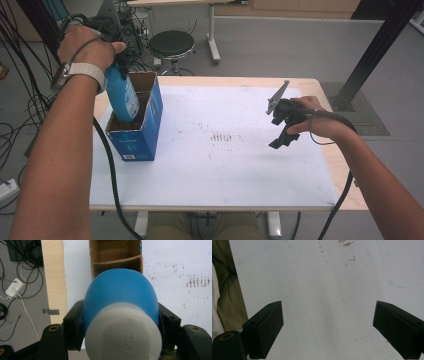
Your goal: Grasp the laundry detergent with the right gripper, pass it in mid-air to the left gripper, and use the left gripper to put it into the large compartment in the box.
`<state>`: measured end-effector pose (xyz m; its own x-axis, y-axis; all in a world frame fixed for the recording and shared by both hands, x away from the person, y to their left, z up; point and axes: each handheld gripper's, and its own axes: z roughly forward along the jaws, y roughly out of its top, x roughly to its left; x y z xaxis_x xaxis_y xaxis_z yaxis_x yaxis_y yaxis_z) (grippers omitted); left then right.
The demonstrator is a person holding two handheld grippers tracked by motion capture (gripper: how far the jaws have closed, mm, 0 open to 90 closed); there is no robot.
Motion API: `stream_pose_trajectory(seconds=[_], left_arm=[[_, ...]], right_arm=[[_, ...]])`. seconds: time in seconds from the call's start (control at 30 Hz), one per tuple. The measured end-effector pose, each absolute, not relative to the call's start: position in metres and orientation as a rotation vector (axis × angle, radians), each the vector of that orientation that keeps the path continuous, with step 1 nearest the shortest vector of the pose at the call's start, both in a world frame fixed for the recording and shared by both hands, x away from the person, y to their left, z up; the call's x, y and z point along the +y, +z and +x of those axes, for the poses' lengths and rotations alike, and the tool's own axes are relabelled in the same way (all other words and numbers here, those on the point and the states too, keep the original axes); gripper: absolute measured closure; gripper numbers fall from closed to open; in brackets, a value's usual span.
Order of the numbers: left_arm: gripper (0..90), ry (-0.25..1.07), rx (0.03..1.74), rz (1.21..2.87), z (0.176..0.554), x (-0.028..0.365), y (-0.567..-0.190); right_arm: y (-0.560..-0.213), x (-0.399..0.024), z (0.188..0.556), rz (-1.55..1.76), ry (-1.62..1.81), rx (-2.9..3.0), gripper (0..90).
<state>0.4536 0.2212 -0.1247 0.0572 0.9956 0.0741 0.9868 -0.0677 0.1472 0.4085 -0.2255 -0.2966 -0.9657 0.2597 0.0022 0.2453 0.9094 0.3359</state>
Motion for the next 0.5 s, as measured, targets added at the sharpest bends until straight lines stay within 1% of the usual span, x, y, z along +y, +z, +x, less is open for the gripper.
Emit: stream_pose_trajectory(seconds=[0.13, 0.33, 0.5], left_arm=[[37.4, 0.244, 2.103, 2.255, 0.456, 0.221, -0.133], [37.4, 0.215, 2.101, 2.266, 0.459, 0.222, -0.143], [37.4, 0.232, 2.087, 2.273, 0.46, 0.221, -0.149]], right_arm=[[-0.299, -0.227, 0.409, 0.412, 0.521, 3.031, 9.6], [-0.302, -0.226, 0.41, 0.42, 0.525, 3.035, 9.6], [-0.303, -0.225, 0.41, 0.423, 0.526, 3.038, 9.6]])
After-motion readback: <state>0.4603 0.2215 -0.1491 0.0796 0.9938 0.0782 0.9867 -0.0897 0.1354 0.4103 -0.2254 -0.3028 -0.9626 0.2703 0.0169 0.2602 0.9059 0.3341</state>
